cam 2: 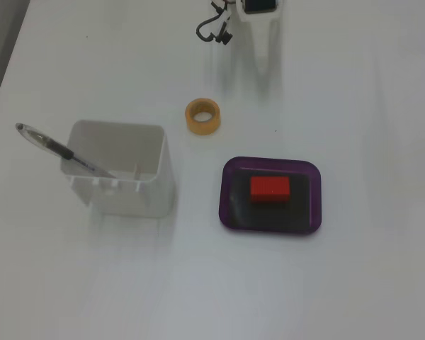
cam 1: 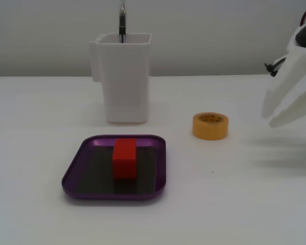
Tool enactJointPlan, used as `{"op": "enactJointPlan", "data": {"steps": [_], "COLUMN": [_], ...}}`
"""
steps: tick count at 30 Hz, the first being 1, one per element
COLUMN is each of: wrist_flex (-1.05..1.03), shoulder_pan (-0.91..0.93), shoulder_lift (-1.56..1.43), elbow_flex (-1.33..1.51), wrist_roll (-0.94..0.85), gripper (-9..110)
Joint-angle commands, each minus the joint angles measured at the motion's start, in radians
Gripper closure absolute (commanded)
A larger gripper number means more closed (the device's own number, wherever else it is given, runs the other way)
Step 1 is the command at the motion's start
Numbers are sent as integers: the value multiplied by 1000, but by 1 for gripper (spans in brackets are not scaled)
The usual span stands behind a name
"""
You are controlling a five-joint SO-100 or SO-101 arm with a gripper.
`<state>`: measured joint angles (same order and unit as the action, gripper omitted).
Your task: Remove the cube from the box.
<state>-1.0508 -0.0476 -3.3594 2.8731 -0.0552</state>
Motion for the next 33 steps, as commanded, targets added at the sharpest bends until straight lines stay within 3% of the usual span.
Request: {"op": "enactJointPlan", "data": {"steps": [1, 7, 13, 22, 33], "wrist_flex": [21, 29, 20, 18, 32], "shoulder_pan": [11, 12, -3, -6, -3], "shoulder_lift": [-80, 48, 492, 1094, 1615], "elbow_flex": [-98, -227, -466, -838, -1189], "wrist_roll": [-67, -98, -89, -35, 38], "gripper": [99, 97, 88, 87, 82]}}
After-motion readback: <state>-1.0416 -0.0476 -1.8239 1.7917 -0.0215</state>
